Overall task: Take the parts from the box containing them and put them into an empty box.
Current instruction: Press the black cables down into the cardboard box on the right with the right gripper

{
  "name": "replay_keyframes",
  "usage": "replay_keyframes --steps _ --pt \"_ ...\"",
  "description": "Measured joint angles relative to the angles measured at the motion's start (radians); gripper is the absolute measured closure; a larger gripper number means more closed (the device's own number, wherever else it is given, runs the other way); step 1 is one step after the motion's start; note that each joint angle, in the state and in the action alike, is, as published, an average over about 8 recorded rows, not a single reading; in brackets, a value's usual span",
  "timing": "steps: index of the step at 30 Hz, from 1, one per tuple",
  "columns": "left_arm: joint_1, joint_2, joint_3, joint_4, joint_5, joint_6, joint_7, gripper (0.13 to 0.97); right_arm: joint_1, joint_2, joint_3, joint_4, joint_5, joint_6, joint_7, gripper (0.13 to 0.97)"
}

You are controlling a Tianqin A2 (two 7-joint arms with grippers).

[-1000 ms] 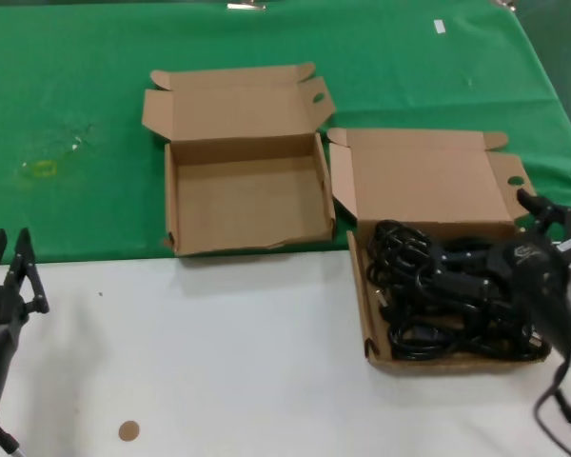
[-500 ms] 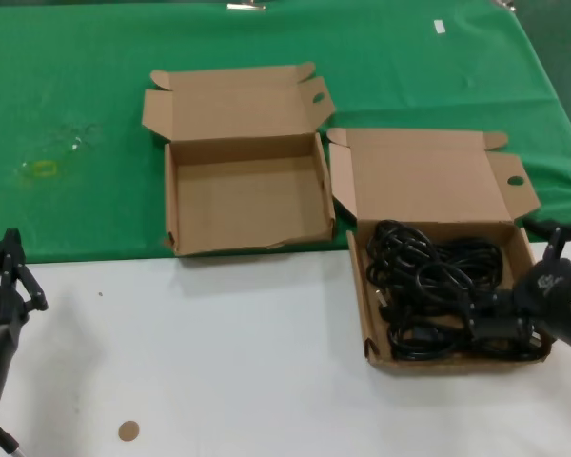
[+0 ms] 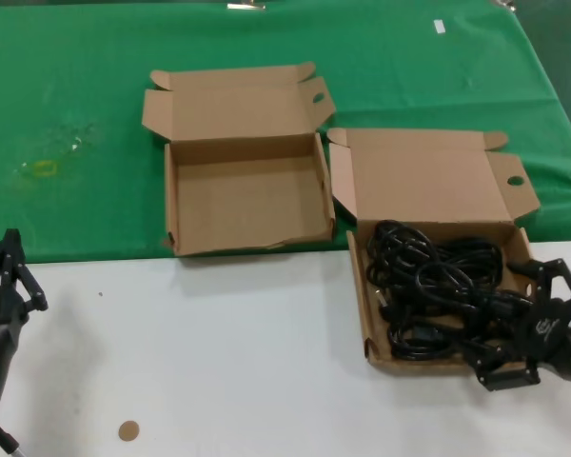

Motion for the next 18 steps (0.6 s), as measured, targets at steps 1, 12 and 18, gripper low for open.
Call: replay_keyframes --steps 1,12,18 --pt "0.000 0.000 0.000 0.000 0.000 0.000 0.000 0.953 0.001 -0.001 -0.001 -0.003 -0.003 -0.005 -0.006 0.144" --pt "0.000 0.000 0.000 0.000 0.000 0.000 0.000 0.953 0.039 -0.009 -0.029 -0.026 -0.047 -0.015 -0.012 0.211" --pt "0.000 0.000 0.000 0.000 0.000 0.000 0.000 0.953 0.055 -0.011 -0.040 -0.034 -0.067 -0.011 -0.002 0.282"
